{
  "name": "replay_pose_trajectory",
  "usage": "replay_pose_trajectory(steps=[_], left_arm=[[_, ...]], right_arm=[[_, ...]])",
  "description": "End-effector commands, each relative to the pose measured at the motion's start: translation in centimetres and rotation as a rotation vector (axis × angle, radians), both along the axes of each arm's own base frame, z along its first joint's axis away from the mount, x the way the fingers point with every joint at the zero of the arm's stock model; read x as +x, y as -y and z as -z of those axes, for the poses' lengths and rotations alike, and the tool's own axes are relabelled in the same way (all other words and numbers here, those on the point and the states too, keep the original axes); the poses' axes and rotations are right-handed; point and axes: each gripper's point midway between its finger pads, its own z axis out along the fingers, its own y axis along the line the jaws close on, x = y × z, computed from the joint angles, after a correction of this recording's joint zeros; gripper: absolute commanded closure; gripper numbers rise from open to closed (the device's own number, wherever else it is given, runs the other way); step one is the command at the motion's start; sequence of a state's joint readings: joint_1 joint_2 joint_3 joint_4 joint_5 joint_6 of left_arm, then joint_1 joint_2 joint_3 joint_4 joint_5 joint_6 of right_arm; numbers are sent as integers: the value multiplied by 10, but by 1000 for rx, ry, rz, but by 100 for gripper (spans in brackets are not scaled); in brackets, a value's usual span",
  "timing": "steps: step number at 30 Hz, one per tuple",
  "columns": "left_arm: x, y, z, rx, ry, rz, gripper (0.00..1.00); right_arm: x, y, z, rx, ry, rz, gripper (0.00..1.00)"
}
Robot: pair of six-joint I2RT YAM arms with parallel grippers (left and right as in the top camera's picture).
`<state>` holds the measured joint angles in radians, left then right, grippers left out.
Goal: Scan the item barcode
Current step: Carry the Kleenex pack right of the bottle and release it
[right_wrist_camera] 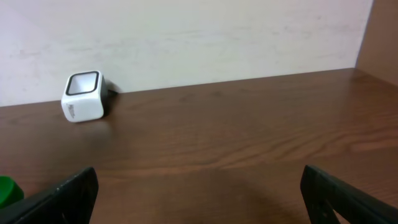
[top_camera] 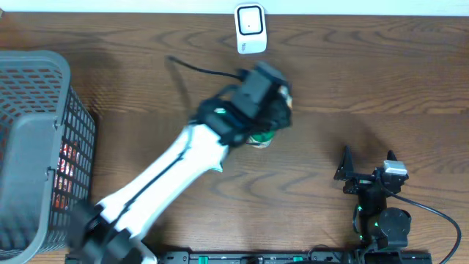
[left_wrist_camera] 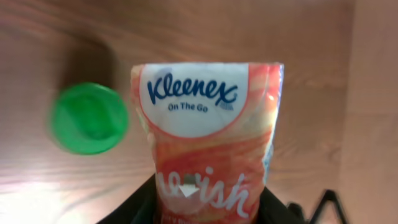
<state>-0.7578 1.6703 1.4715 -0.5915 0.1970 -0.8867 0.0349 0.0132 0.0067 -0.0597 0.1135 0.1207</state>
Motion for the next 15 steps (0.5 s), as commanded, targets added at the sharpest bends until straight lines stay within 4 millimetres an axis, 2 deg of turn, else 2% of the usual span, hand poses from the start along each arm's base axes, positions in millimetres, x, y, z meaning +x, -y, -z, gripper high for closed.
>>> replay_pose_trajectory(steps=[1,8,12,15], left_arm=[[-3,24,30,29,-19,42,61],[-21,66,89,132,34,265,58],[-29,63,125,281,73,387,58],[-29,48,146,410,82,400,57]], right_arm=[[0,1,1,-14,-4,5,1],[0,1,1,-14,-4,5,1],[0,1,1,-14,-4,5,1],[0,1,1,-14,-4,5,1]])
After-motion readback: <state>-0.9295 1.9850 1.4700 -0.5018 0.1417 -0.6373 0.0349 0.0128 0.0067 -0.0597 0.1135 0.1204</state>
